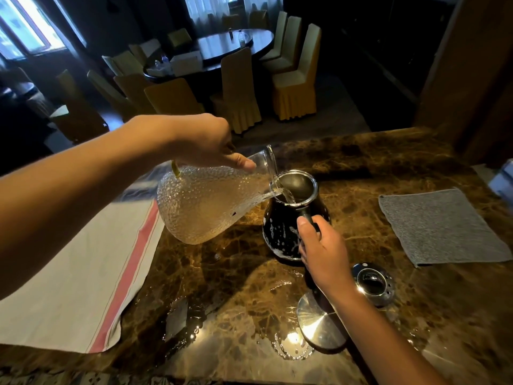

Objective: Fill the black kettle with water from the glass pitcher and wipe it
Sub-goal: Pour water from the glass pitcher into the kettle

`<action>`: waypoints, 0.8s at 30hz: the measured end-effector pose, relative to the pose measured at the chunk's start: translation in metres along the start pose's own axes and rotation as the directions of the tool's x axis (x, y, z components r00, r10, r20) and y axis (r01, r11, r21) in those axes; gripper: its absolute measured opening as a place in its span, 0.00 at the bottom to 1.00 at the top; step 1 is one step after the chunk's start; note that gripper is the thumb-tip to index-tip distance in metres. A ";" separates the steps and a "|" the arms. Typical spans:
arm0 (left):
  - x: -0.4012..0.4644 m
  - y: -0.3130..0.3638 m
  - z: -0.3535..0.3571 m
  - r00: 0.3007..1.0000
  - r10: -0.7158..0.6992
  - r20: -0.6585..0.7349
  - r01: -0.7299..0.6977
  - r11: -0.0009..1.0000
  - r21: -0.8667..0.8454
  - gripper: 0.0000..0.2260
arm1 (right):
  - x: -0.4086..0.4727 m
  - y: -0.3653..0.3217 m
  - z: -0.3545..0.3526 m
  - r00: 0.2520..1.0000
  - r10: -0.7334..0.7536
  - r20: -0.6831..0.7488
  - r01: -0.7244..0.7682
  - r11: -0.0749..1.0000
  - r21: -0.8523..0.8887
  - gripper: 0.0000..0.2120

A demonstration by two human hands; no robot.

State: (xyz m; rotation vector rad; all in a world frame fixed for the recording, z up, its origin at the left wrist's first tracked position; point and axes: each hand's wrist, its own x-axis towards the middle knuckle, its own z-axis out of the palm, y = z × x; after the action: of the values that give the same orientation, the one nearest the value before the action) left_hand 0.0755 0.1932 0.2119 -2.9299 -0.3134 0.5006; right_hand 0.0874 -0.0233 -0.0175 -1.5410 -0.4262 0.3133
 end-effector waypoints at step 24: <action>-0.064 -0.045 0.110 0.878 -0.384 -0.287 -0.147 0.355 -0.923 0.22 | -0.005 -0.006 0.001 0.999 0.038 -0.014 -0.039 0.997 -0.059 0.23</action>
State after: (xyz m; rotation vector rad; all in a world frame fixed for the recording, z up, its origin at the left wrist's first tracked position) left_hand -0.0298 0.2347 0.1373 -3.8695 -1.0611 -0.7465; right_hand 0.0823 -0.0248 -0.0115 -1.6100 -0.3990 0.3228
